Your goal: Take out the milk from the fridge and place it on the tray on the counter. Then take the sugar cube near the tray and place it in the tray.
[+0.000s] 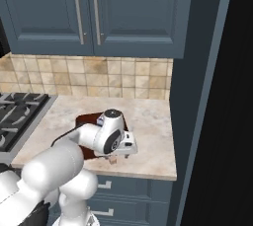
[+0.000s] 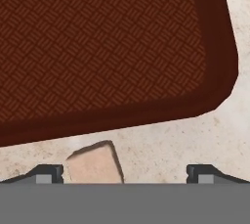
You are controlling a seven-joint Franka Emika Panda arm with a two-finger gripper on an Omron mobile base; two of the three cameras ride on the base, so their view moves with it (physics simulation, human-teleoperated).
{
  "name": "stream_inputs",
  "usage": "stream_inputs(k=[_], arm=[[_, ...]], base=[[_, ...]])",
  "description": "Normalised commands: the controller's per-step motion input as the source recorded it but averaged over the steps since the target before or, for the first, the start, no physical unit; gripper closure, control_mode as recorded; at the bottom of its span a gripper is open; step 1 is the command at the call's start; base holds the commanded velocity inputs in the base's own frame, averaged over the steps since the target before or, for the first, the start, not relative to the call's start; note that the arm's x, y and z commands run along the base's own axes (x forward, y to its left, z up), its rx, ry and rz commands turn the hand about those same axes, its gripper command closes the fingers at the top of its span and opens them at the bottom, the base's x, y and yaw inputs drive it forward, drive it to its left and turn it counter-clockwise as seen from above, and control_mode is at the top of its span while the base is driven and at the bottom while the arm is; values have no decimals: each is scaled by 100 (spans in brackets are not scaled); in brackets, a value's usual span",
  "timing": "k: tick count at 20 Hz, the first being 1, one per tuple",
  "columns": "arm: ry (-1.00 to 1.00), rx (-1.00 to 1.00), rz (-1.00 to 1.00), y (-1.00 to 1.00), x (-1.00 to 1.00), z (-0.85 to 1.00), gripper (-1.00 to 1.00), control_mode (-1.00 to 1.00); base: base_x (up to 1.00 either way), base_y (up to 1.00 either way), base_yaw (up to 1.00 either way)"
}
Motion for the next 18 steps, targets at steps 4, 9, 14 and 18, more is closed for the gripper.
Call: stream_inputs(k=[4, 9, 14, 18], arm=[[0, 0, 0, 1, -6, -33, -100, -100], [0, 0, 0, 15, -3, -30, -100, -100], [-1, 0, 0, 26, 0, -29, -100, -100], [0, 0, 0, 17, -5, -49, 100, -100]], base=[[0, 0, 0], [0, 0, 0], [0, 0, 0], [0, 0, 0]])
